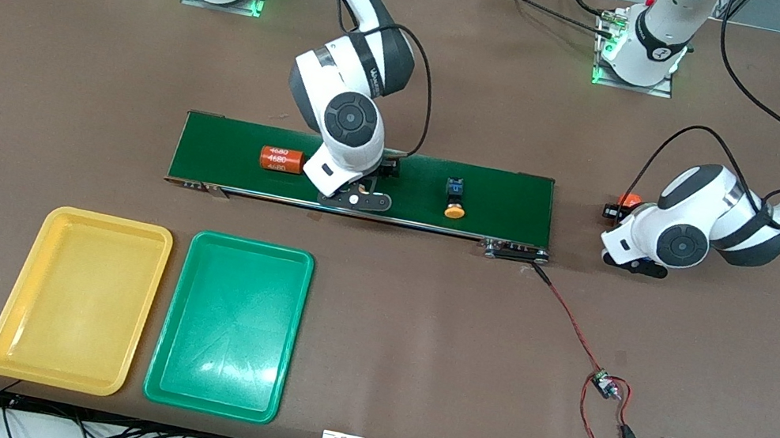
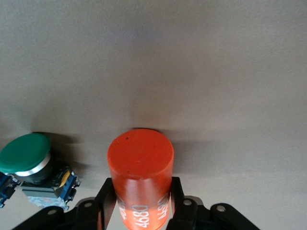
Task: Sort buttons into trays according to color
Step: 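Grasp a yellow button on the belt while the left gripper grasps cylinder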
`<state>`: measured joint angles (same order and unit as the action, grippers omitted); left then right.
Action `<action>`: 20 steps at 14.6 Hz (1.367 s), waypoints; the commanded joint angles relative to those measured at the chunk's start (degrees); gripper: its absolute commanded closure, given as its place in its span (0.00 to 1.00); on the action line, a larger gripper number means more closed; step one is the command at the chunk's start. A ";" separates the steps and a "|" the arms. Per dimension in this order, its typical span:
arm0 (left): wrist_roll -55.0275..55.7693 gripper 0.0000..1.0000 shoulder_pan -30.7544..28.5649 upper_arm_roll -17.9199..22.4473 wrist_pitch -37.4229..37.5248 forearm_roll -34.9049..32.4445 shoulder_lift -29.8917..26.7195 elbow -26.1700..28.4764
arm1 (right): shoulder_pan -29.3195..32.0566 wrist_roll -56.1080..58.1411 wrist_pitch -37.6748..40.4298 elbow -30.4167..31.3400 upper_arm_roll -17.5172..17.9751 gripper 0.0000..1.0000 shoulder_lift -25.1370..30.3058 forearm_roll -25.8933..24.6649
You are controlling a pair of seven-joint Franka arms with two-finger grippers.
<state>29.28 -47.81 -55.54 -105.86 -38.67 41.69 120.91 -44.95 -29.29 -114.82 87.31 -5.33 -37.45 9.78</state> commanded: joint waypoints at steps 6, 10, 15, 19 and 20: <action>14.38 0.80 0.87 -9.14 3.55 9.29 -1.53 -8.66 | 0.39 -0.95 -0.41 -0.21 -0.38 0.84 -1.14 -0.20; 22.38 0.80 1.66 -9.41 2.77 20.37 -1.27 -11.75 | 0.83 -5.07 0.30 -3.80 -0.91 0.99 0.97 -0.02; 42.29 0.81 6.30 -8.71 -7.14 30.49 -0.03 -11.93 | 1.62 -4.29 0.39 -7.85 -12.30 1.00 1.16 0.41; 62.61 0.81 14.39 -4.06 -15.94 30.67 0.23 -11.93 | 11.44 -1.31 -0.31 -7.94 -14.00 1.00 -0.86 -0.20; 65.61 0.81 15.19 -3.44 -16.83 30.67 0.84 -11.84 | 14.34 1.49 -0.40 -8.03 -14.09 1.00 -1.31 -0.46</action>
<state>89.08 -34.69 -61.49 -120.95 -9.63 41.94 109.96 -35.51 -30.99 -115.31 80.56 -19.88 -37.26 9.65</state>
